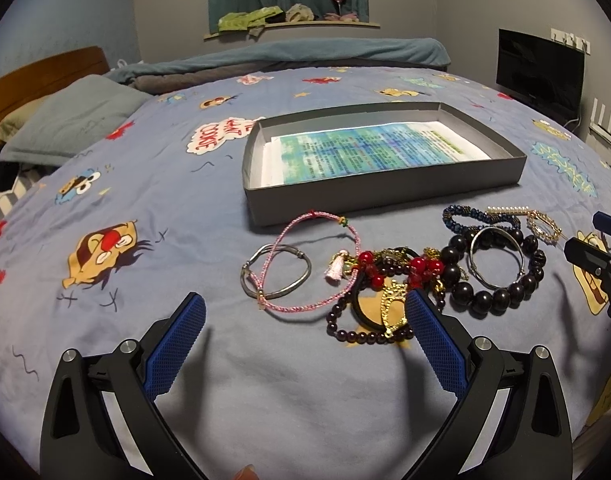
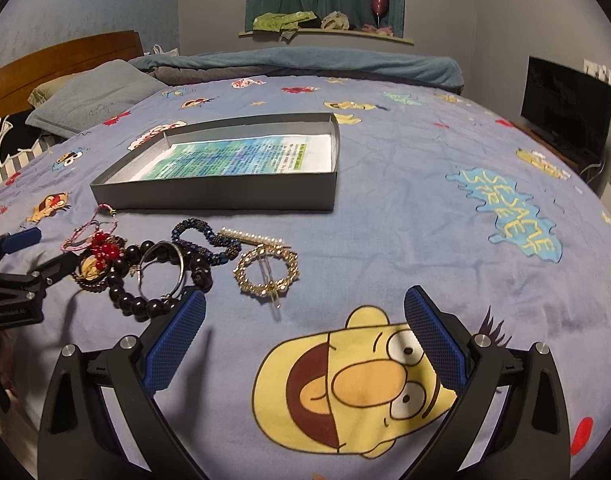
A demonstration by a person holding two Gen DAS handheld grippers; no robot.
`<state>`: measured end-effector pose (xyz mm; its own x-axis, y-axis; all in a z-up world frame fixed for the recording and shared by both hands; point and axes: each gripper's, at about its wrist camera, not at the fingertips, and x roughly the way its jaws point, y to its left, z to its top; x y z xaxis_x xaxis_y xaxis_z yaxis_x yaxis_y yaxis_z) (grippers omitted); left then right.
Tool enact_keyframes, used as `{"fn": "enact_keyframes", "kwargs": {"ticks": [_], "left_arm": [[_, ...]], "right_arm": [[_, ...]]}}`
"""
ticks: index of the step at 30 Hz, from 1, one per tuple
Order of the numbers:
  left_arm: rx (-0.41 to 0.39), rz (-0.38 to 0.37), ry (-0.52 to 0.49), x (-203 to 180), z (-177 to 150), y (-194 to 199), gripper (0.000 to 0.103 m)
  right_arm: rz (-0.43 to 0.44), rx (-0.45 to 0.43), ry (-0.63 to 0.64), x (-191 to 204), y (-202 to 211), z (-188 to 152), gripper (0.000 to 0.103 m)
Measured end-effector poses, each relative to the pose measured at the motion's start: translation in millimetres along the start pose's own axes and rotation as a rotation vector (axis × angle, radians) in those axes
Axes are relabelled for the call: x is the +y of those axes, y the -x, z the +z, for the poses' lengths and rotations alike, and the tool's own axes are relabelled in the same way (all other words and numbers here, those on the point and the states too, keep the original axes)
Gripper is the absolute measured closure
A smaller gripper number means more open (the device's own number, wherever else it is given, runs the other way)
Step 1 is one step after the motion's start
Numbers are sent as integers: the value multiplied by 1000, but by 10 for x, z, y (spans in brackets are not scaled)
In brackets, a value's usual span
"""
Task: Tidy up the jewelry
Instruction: 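Grasp the pink braided bracelet with the left tool while the right tool grasps the gold ring hair clip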
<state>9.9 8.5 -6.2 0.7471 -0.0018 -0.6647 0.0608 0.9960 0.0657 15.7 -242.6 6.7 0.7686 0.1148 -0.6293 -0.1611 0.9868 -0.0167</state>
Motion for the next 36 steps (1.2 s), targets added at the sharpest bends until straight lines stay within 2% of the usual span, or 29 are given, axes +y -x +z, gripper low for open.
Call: {"fn": "enact_keyframes", "kwargs": {"ticks": [6,9,11,21,25,27,28,32,36], "left_arm": [[7,-2,26,108,32,-39,4],[-2,-20,54,199,52,-25,4],[-5,-30,64,242,55,-19,4],[-12,-52,56,349,90,-40,9],[-27,-49,9,313,242,-84,26],[-21,-53,-13,282,312,-150,29],[-11,-58,-23,274,355,-209,30],[52,-63,-55,243,432,-436,46],[85,-76,-57,267,415,-551,52]], "right_arm": [[-6,-21,44,83,-47,43,7],[7,-7,40,92,-89,67,19],[13,2,33,87,-114,76,20],[39,22,15,59,-157,102,42],[48,32,20,62,-186,109,49],[56,37,16,54,-193,114,50],[57,38,15,49,-194,118,50],[63,41,13,43,-196,120,55],[70,43,9,39,-193,124,56]]}}
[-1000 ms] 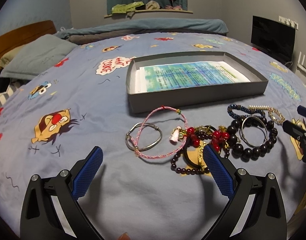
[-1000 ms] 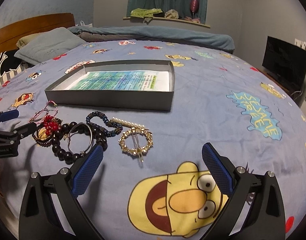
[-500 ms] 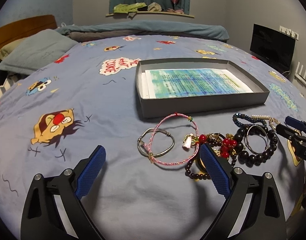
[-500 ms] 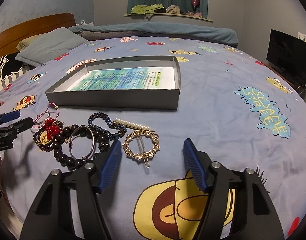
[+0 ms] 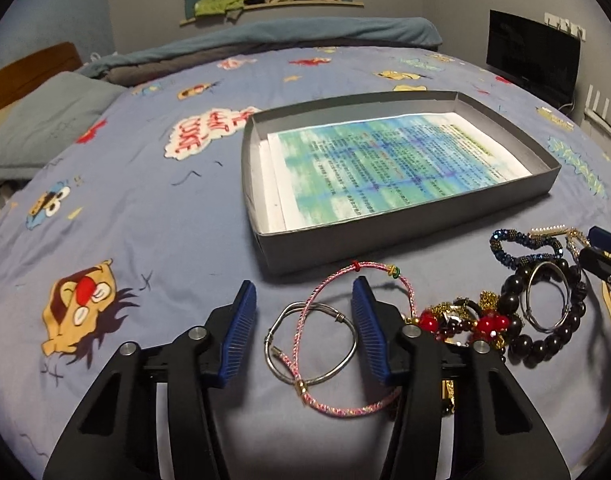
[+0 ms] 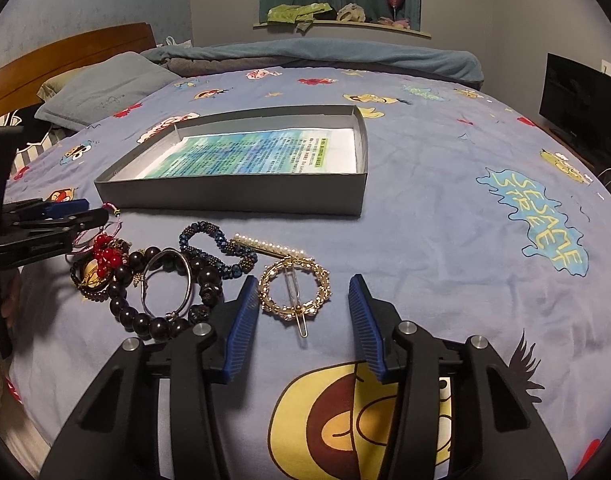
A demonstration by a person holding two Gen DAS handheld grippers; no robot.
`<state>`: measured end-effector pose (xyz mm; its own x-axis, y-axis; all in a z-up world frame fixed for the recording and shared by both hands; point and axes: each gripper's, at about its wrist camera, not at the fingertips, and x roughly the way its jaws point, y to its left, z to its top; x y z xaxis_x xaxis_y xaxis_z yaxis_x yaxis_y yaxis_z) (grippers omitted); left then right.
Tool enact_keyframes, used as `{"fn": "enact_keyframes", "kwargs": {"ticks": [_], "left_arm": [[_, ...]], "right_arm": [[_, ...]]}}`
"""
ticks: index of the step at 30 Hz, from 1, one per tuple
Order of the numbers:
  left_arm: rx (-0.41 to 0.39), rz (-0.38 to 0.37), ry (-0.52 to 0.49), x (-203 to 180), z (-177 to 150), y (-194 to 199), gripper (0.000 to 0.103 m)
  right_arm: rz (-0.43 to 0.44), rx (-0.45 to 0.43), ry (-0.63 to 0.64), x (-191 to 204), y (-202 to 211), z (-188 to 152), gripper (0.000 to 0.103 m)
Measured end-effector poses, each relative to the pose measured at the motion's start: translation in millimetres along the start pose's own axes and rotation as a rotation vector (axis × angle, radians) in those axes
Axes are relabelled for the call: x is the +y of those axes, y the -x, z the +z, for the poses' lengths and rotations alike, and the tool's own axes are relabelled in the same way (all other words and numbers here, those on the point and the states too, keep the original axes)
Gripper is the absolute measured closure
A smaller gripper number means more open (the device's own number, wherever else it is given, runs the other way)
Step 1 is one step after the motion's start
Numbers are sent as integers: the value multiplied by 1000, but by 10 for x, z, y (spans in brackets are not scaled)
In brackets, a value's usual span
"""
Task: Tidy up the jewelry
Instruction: 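Grasp the pink braided bracelet with the left tool while the right tool grasps the gold ring hair clip, then carry both items into the gray box and open both tools to release them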
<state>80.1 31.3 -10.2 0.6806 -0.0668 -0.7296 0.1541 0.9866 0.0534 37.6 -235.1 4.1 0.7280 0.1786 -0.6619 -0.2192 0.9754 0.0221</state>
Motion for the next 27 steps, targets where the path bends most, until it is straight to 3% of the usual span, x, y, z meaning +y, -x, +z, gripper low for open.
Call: {"fn": "enact_keyframes", "kwargs": {"ticks": [3,7,11,14,27], "left_arm": [[8,-14,-14,-25,8,-38,62],[11,-36,-19,-44,-7,-67,88],[-9,-38,-15,-36,-14,-30,97],[-26,-35,-9,-27,-26,8,99],[-82,-35,13,-24,-34,251,99]], "right_arm": [[4,3,0,-2,-1,3,57],[8,7,2,2,-17,4,57],[13,5,15,15,-33,4,57],[17,13,24,24,-59,-5,66],[0,-27,29,42,41,-36,66]]}}
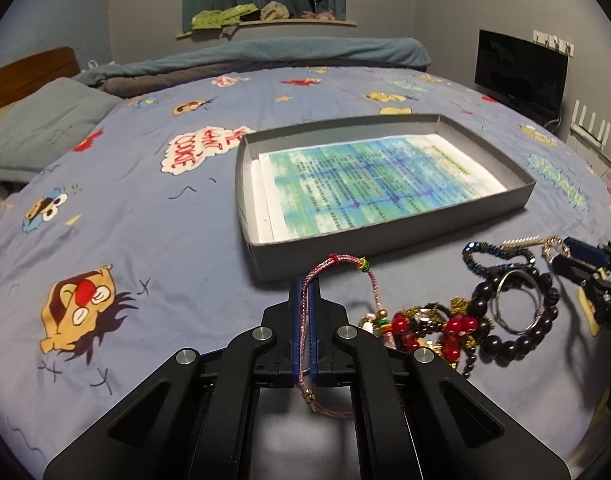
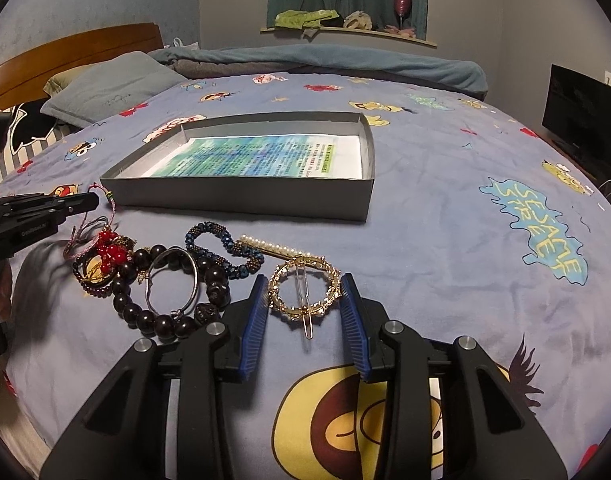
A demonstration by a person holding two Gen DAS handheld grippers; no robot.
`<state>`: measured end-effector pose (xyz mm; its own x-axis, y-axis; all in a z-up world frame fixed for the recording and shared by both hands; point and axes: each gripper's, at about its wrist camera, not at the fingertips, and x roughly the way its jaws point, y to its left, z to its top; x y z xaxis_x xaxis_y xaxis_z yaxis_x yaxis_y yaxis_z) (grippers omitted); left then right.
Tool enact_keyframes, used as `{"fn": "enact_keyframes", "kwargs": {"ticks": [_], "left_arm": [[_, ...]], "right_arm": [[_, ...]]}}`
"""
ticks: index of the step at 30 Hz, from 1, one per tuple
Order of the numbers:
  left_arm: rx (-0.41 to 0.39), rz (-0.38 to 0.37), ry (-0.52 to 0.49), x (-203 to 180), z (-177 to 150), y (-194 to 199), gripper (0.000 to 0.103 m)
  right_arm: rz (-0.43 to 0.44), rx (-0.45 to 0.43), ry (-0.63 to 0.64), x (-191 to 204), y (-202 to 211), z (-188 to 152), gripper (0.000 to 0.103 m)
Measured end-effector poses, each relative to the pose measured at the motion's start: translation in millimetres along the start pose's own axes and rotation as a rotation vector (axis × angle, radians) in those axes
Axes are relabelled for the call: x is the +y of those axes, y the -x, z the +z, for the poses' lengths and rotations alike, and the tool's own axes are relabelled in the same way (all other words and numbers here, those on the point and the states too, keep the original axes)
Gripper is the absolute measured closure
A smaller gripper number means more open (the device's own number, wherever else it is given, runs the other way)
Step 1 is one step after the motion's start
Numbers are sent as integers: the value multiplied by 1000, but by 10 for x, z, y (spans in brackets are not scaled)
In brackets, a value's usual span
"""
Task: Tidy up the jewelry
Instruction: 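Carry both items into the gray box and open both tools to release them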
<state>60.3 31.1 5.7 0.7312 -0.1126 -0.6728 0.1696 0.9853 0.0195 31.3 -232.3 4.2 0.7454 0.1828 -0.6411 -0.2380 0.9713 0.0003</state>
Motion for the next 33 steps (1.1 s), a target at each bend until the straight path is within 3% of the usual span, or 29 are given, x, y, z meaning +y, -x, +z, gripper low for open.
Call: {"fn": "enact_keyframes", "kwargs": {"ticks": [6,16,27,33], "left_arm": [[-35,12,-14,-58,149,171,99],[-95,34,-43,-58,536,318,99],[-130,58,-108,21,1138,216,99],[-89,44,-118,57,1365,-95,99]], "right_arm": [[-12,-36,12,17,116,130,66],[3,-80,3,-46,139,679,66],[15,-62,18,-130,-271,1334,66],[1,-16,44,-83,-683,1594,66]]}}
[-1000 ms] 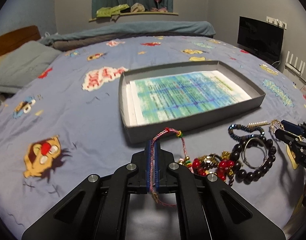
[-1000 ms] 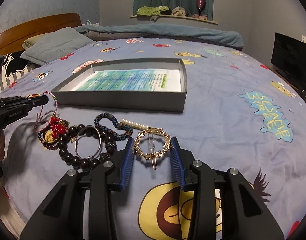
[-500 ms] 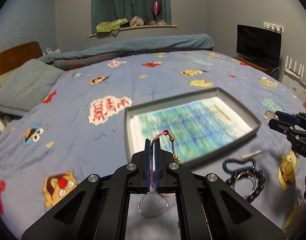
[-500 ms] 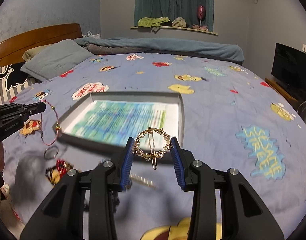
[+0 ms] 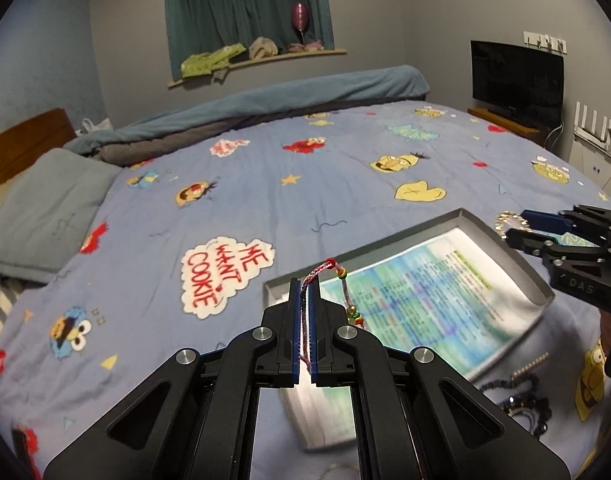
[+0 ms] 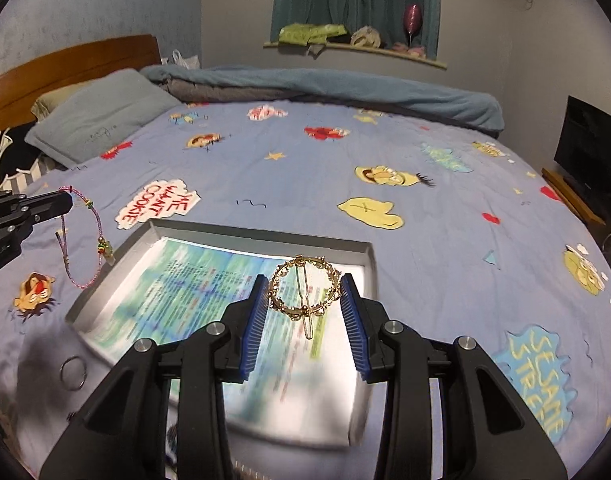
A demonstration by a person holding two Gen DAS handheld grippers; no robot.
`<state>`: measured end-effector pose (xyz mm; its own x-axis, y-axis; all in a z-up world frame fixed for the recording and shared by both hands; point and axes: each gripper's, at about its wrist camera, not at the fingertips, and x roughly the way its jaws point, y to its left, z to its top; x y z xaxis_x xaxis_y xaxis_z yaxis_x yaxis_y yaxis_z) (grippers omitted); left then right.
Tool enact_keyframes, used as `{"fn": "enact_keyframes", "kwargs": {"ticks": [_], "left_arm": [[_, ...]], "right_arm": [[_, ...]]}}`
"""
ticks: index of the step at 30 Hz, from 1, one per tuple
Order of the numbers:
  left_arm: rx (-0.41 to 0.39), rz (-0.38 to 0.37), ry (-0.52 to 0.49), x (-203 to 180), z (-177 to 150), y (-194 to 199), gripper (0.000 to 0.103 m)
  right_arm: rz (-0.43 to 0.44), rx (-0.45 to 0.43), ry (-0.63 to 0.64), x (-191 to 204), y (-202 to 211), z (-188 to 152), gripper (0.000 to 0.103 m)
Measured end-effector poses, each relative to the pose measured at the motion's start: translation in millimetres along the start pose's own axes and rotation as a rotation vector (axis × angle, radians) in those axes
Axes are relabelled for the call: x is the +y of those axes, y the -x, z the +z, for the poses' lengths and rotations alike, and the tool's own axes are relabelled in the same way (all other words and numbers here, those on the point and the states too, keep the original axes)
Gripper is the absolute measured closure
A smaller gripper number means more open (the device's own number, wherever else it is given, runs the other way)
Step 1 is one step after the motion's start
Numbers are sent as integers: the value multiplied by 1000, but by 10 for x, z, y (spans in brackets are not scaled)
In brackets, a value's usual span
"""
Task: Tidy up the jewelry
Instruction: 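Carry both items into the gray box and open both tools to release them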
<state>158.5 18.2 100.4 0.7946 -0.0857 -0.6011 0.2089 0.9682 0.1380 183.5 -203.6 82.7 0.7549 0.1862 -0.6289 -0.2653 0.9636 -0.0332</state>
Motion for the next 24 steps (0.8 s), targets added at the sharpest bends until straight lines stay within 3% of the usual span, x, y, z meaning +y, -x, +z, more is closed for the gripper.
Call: {"fn": "enact_keyframes", "kwargs": {"ticks": [13,24], "left_arm": [[198,29,-50,-161,-48,-927,99],[263,35,-24,-101,-198,-1170,99]], "right_arm": [[-61,162,35,47,-801,93,66],[-90,216,73,125,-962,-31,66]]}}
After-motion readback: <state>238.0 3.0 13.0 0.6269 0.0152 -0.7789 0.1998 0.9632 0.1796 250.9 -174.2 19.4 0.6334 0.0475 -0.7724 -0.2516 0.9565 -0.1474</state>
